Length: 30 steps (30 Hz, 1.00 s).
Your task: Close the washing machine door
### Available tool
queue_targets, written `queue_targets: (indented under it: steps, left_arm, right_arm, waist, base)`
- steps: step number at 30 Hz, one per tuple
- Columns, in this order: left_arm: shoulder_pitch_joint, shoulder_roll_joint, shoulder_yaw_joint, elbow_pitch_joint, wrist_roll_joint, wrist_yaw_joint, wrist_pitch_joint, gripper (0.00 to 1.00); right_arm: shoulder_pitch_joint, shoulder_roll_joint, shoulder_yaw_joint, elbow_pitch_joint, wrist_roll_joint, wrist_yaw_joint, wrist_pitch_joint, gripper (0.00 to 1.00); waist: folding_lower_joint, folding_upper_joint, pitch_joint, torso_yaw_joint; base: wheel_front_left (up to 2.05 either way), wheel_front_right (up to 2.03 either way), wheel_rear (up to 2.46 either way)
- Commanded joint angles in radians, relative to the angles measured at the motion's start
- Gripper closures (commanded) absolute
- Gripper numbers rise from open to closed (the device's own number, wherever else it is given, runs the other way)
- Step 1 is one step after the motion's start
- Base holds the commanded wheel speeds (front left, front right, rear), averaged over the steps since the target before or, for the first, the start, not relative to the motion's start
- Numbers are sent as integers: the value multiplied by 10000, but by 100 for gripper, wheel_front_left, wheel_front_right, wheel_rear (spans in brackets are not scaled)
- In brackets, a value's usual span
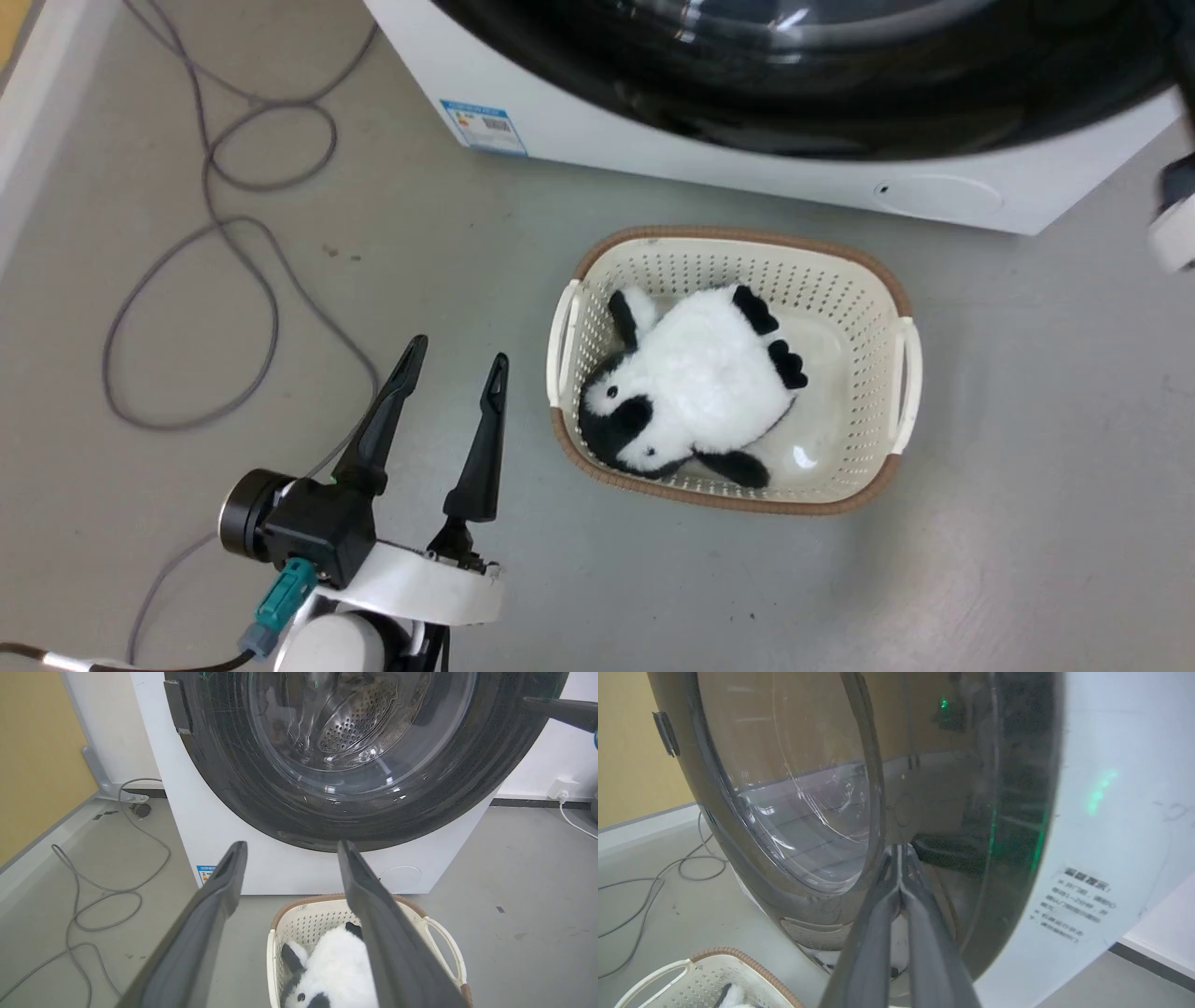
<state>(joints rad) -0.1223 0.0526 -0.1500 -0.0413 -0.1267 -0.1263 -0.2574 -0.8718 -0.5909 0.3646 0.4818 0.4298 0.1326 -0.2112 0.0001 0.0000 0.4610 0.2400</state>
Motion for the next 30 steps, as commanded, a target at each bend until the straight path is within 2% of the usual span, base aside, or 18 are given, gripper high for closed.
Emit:
queue_targets:
  steps: [1,8,14,23,27,30]
  left_arm:
    - [-199,-18,-49,-24,-119,-40,-43,0]
    - [-322,-22,-239,17,-356,60,-43,0]
    - [-289,-23,-181,162,-349,187,-43,0]
    - [-70,-23,100,374,-419,146,-43,0]
    - [121,-23,280,543,-689,136,-43,0]
    - [355,-23,483,704,-703,149,-43,0]
  right_arm:
    - [-487,-298,8,283,69,-19,75,100]
    - [-1449,-496,2,1008,410,-19,276,100]
    - [-1494,-350,65,1404,479,-19,29,100]
    - [-275,240,397,1293,524,-19,-424,100]
    - [495,518,23,969,594,-19,-487,100]
    - [1466,833,-532,275,439,-19,-499,100]
  waist:
    - [-1,0,160,97]
    - [-1,0,450,158]
    - [-1,0,315,52]
    - [-1,0,-951,-583]
    - [-1,0,-1512,-876]
    - [-1,0,-1997,-1187]
  base:
    - [0,0,0]
    - [0,0,0]
    - [0,0,0]
    - [0,0,0]
    - [0,0,0]
    - [0,0,0]
